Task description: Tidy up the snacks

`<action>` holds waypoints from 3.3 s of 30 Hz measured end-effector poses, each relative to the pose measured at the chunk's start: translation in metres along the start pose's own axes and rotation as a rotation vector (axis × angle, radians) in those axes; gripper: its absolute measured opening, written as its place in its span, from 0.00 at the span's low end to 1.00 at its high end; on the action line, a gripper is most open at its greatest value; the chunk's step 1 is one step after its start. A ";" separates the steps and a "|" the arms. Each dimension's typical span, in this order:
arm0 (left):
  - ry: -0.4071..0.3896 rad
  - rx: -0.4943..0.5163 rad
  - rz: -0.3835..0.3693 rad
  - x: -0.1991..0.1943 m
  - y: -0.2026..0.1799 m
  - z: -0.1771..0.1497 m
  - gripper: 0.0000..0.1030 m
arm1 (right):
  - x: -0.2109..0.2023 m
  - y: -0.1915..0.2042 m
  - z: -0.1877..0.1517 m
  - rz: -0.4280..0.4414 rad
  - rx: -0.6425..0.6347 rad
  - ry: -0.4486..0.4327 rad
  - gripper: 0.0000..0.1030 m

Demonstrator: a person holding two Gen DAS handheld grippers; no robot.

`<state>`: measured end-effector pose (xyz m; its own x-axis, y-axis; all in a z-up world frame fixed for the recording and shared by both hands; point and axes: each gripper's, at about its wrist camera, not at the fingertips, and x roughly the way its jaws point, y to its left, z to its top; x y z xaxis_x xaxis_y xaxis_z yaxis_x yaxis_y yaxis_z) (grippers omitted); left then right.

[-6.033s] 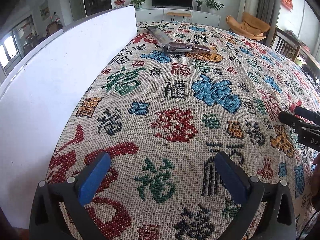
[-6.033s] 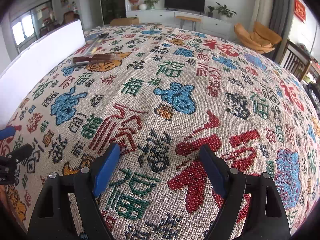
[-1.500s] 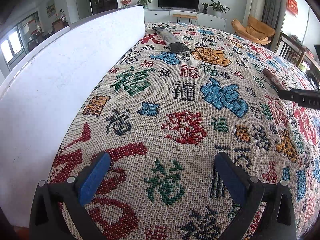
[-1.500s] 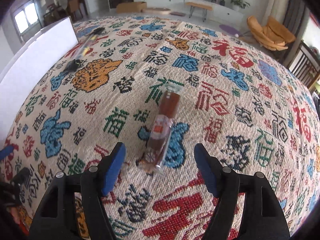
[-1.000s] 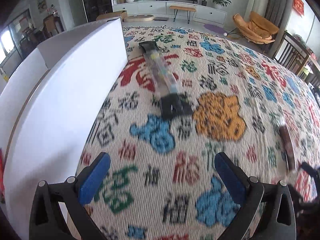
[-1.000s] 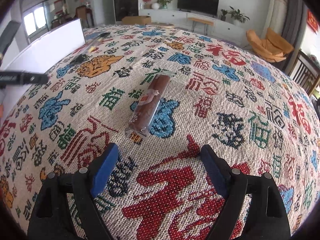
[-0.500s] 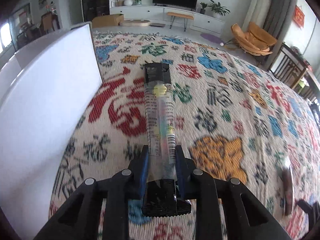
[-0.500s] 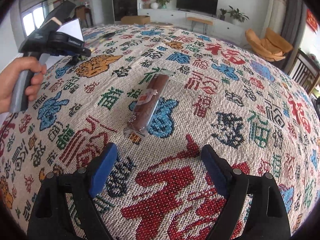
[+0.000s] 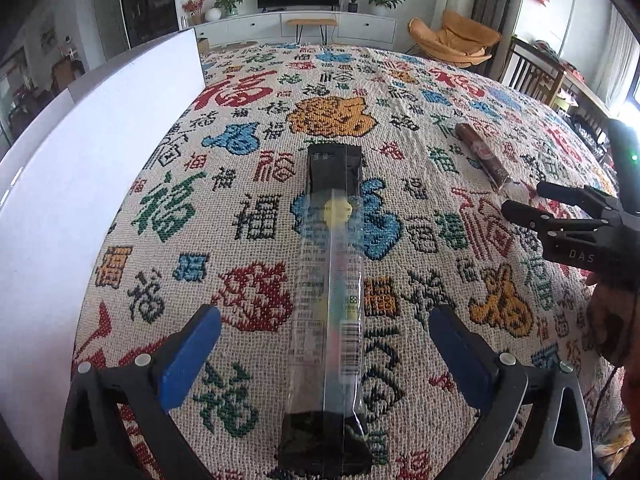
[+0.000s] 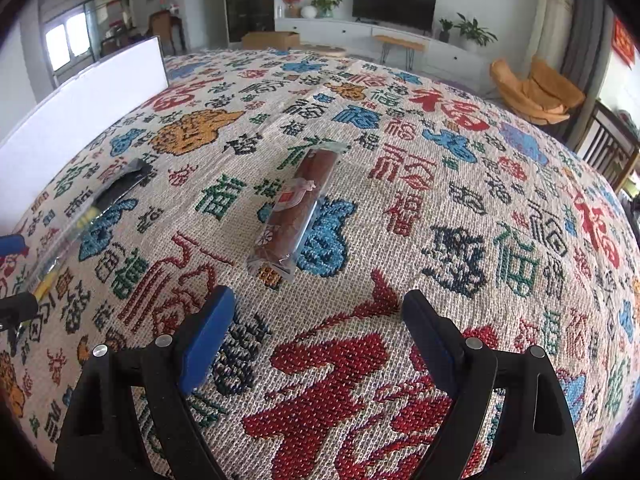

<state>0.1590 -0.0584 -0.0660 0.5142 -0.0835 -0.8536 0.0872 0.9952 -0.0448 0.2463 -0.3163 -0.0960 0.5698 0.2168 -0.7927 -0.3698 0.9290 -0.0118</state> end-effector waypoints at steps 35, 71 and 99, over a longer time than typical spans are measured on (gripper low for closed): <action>0.000 0.098 -0.015 0.009 -0.011 0.018 0.20 | 0.008 -0.026 0.066 0.104 0.191 0.163 0.84; -0.273 -0.479 0.249 -0.174 0.306 0.001 0.88 | -0.068 0.369 0.230 0.464 -0.274 -0.015 0.52; -0.290 -0.589 0.503 -0.205 0.273 -0.039 1.00 | -0.112 0.357 0.198 0.390 -0.294 -0.094 0.86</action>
<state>0.0444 0.2326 0.0767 0.5793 0.4490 -0.6803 -0.6318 0.7747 -0.0267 0.1962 0.0503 0.1089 0.4060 0.5701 -0.7142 -0.7522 0.6523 0.0932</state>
